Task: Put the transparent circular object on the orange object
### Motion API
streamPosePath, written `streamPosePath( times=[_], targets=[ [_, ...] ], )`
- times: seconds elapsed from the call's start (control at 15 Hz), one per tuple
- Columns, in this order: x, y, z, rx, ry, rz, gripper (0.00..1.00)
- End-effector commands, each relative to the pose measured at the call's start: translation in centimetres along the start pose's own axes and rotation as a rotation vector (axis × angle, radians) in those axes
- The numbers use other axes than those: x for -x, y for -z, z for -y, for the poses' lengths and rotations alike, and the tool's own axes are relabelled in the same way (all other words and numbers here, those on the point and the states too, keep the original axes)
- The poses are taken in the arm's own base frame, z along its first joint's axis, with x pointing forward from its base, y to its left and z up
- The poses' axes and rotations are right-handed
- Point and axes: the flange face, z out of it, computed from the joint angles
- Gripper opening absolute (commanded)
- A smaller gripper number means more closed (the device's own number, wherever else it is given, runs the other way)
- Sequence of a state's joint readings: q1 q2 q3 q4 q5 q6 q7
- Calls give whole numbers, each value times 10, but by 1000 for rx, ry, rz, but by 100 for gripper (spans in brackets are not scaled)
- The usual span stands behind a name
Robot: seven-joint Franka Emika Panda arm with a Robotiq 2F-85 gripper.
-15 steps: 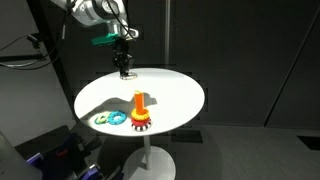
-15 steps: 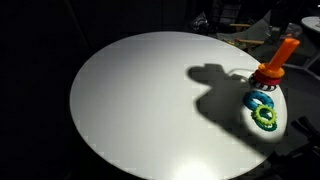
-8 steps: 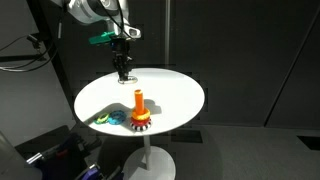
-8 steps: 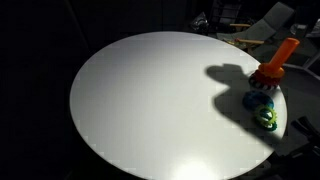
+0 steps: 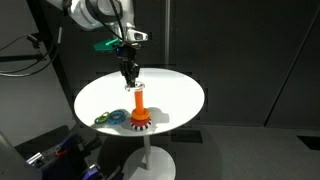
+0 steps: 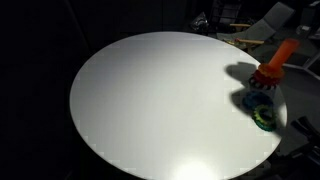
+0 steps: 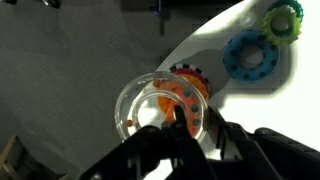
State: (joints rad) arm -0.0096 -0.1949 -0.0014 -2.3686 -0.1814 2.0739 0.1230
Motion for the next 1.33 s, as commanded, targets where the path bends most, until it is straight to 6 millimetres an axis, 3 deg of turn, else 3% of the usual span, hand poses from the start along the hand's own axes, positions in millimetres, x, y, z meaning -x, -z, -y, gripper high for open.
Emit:
streamPosePath(
  times=[0.0, 1.27],
  targets=[
    [2, 0, -8, -15, -38, -51, 8],
    [-1, -20, 12, -26, -17, -118, 8]
  ],
)
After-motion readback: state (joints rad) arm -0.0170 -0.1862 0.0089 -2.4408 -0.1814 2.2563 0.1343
